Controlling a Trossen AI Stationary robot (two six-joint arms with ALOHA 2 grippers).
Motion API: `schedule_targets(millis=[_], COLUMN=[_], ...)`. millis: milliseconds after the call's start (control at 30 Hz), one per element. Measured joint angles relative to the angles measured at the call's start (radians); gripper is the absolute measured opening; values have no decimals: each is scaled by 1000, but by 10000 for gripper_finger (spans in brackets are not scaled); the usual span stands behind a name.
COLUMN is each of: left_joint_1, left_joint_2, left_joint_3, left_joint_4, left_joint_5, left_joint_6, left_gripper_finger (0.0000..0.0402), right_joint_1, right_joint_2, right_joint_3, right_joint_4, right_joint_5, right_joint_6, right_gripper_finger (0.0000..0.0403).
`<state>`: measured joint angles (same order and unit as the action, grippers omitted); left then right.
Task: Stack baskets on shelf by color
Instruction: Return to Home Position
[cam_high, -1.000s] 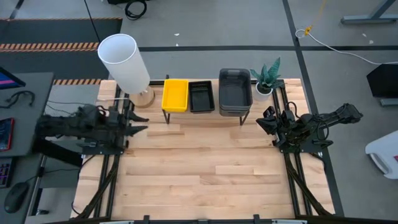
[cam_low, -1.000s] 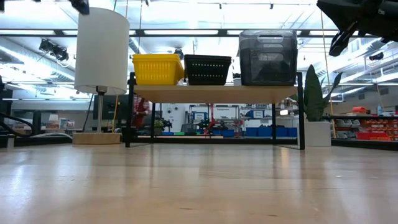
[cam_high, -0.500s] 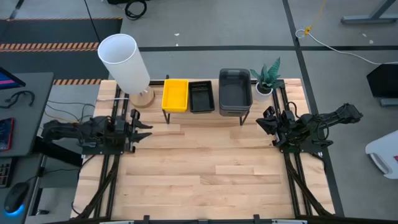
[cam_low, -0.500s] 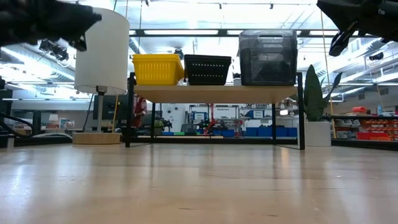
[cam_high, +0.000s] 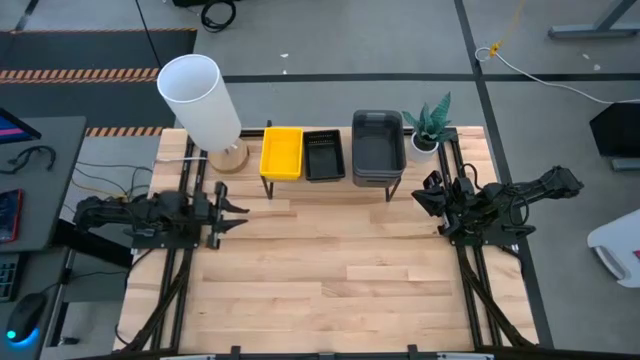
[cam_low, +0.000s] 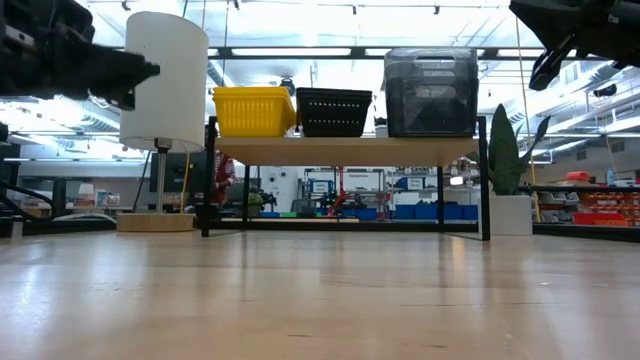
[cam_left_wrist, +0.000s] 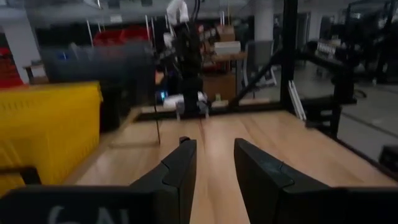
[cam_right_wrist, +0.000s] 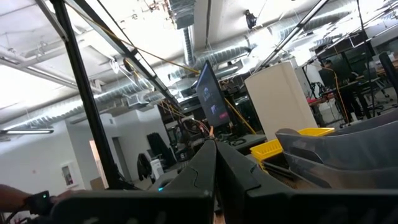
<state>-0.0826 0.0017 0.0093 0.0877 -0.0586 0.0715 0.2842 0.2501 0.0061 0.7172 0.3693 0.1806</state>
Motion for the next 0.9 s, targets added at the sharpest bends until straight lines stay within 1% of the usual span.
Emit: schedule_targets(millis=[100,200,433,900], left_joint_1=[0,0,4,8], left_joint_2=[0,0,0,4], left_joint_3=[0,0,0,-1], left_joint_4=[-47,-56,-59,-25], left_joint_5=[0,3,3,-1], left_joint_6=[-7,-7,-31,-33], left_gripper_finger=[114,114,114,114], right_joint_1=[0,0,0,0], right_joint_2=[0,0,0,0], right_joint_3=[0,0,0,0], right_joint_4=[0,0,-1,0], right_joint_5=[0,0,0,0], right_joint_6=[0,0,0,0], right_gripper_finger=[16,16,16,16])
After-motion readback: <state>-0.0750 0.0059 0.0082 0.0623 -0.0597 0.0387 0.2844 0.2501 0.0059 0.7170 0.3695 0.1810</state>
